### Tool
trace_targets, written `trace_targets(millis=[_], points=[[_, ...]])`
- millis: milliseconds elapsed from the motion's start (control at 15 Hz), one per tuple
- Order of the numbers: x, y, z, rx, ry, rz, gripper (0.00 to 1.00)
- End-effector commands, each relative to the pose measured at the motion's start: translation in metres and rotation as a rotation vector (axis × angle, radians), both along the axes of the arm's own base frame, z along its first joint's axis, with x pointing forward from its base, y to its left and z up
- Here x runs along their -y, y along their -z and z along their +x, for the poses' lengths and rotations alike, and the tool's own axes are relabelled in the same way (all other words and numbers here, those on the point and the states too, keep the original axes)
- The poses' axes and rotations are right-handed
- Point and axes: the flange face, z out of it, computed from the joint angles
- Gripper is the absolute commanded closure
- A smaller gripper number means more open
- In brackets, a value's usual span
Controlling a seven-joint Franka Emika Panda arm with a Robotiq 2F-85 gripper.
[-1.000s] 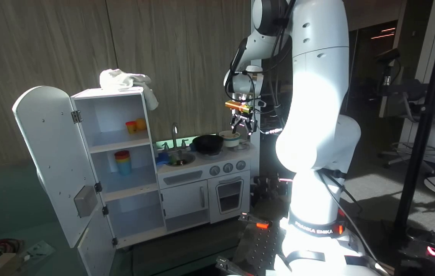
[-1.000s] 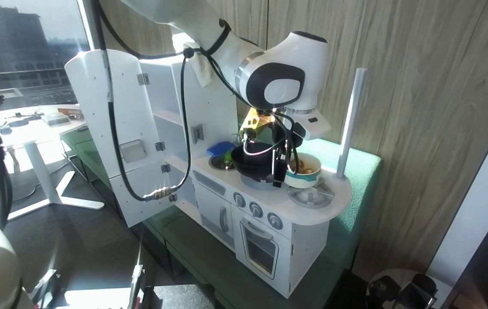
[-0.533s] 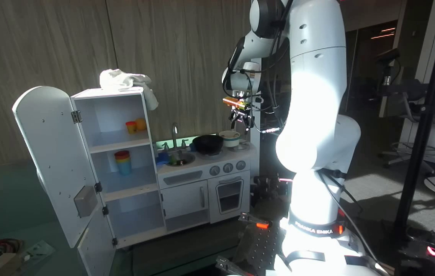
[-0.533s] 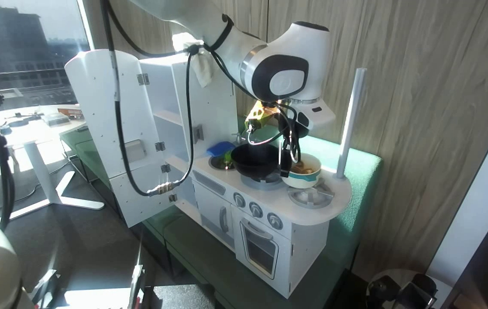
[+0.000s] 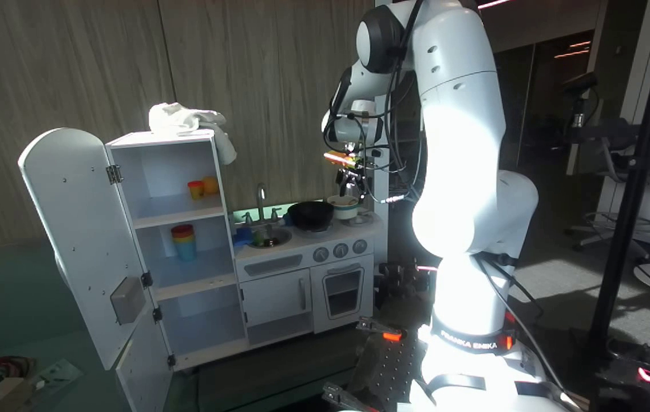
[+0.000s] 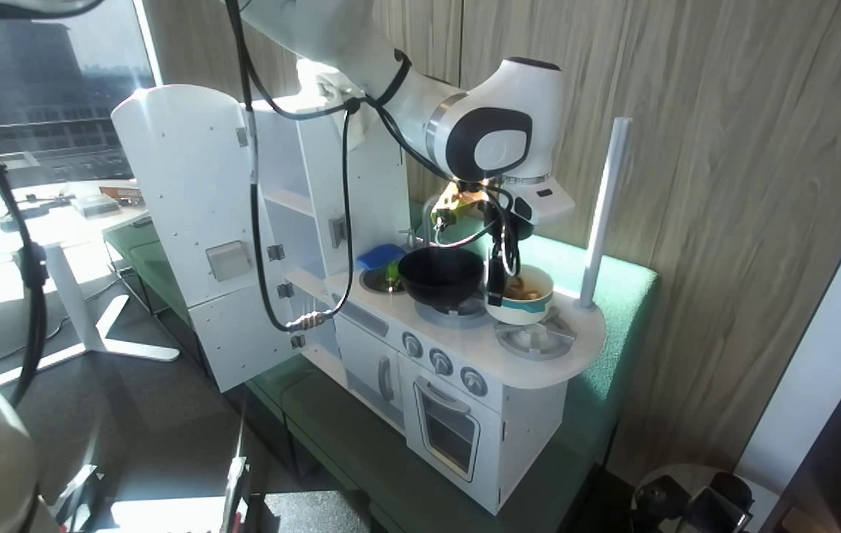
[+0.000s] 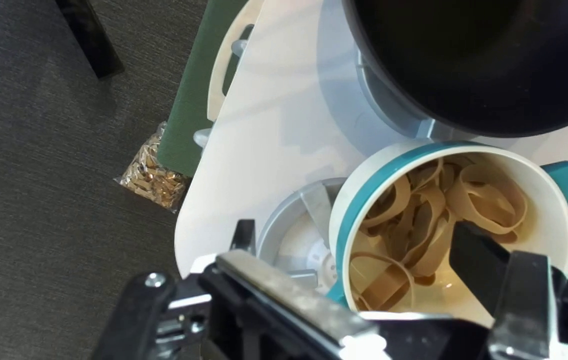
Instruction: Pick the spoon from the white bowl and place it in the sink, pick the white bowl and pour some of the substance it contains into the sink
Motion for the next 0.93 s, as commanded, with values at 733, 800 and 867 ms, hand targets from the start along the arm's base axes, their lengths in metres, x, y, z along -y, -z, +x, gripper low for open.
trace_targets(millis=[733,800,867], points=[[0.013,0.027,0.011,-0.042,0.054,0.031,0.42],[0.013,0.027,0.011,-0.042,0.055,0.031,0.51],[0.013,0.028,0.011,-0.042,0.055,0.032,0.58]])
